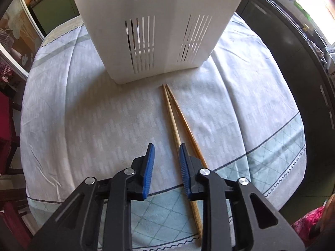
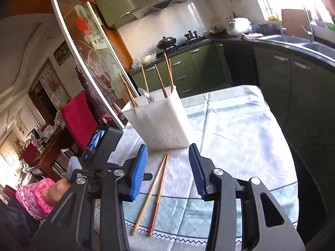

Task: Organize utensils
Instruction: 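Lower the left gripper onto one of the last chopsticks and close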

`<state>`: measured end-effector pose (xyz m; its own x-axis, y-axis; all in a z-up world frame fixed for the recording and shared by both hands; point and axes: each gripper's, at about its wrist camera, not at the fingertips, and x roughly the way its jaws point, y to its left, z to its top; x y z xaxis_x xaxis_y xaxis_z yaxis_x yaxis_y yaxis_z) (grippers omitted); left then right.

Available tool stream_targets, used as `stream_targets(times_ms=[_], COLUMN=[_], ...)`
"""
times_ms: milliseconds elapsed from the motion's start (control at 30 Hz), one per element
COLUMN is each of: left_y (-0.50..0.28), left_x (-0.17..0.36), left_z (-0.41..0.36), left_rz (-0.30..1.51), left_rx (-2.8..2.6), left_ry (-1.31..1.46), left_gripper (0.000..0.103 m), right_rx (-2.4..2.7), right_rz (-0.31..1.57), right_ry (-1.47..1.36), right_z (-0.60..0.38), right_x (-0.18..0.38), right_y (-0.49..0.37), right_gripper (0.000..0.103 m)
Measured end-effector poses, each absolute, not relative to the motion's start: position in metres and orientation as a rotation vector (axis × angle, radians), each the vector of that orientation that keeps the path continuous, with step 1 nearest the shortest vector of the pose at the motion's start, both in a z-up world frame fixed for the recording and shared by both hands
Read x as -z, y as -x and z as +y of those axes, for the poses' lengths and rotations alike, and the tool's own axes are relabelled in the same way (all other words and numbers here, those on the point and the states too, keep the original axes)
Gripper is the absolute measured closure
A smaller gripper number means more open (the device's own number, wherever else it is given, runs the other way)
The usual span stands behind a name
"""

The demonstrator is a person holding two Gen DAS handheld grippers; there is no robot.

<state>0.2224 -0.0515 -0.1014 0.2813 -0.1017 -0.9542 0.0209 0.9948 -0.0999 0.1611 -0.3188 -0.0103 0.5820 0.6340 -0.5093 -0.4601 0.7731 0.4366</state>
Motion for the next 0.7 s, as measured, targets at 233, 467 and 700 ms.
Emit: stream_targets(times_ms=[233,467,700], left_y=[-0.227,-0.229,-0.216], left_x=[0.109,0.114,0.098], left_z=[-0.061,-0.071,-0.05], left_rz=[1.292,1.306,1.228], left_rx=[0.068,0.051,0.095], left_ry=[0.07,0.018,0.106], left_gripper=[0.08,0.092,0.095], right_rx=[-0.605,-0.6,-0.603], right_rz=[0.724,0.741,0.815], right_ry=[-0.345,-0.356,-0.272], right_z=[-0.348,-0.352,-0.322], right_x=[0.032,0.038,0.046], right_y=[-0.163,-0.163,-0.176], right_gripper=[0.061,0.061,0.059])
